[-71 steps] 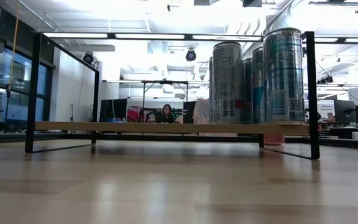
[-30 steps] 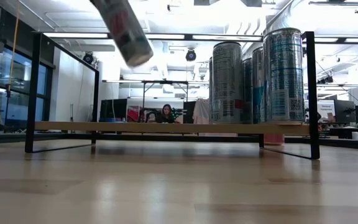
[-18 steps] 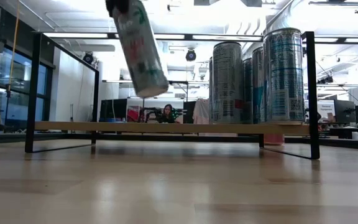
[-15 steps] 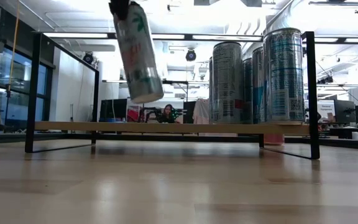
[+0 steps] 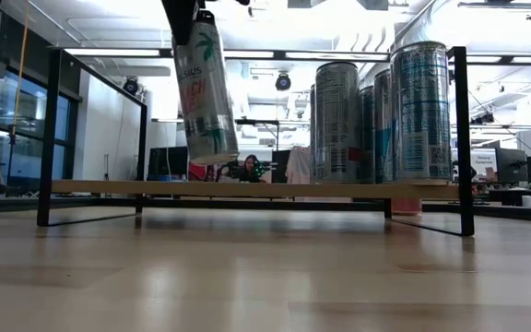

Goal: Place canned beverage on shelf
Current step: Put the black soda can aligned with the other black soda can on the shelf

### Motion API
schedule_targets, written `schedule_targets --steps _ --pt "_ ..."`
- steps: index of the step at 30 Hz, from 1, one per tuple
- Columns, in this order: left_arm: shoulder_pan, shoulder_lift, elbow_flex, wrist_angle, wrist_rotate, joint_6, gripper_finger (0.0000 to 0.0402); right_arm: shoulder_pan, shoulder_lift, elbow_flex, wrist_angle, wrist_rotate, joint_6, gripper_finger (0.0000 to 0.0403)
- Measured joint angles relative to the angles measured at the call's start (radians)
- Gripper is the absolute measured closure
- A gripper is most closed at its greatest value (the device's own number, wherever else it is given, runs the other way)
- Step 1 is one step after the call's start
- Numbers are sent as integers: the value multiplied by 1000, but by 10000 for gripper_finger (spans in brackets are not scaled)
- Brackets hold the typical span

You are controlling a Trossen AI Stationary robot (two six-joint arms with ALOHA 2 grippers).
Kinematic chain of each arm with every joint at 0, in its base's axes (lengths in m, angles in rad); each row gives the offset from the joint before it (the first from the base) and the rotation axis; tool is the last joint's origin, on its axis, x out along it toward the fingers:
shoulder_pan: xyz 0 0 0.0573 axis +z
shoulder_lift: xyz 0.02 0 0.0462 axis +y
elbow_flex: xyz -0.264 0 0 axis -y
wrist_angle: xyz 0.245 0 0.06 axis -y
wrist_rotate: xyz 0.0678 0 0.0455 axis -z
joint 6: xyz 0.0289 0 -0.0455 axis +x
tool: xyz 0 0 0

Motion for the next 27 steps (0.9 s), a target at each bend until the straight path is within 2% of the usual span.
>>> schedule_targets --steps 12,21,27 --pt "41 -6 -108 -2 37 -71 198 0 0 0 0 0 -2 105" --pt "40 0 -88 18 31 -138 198 0 0 0 0 -1 -6 105" --pt "40 2 -80 31 31 -93 198 -1 0 0 0 6 -21 105"
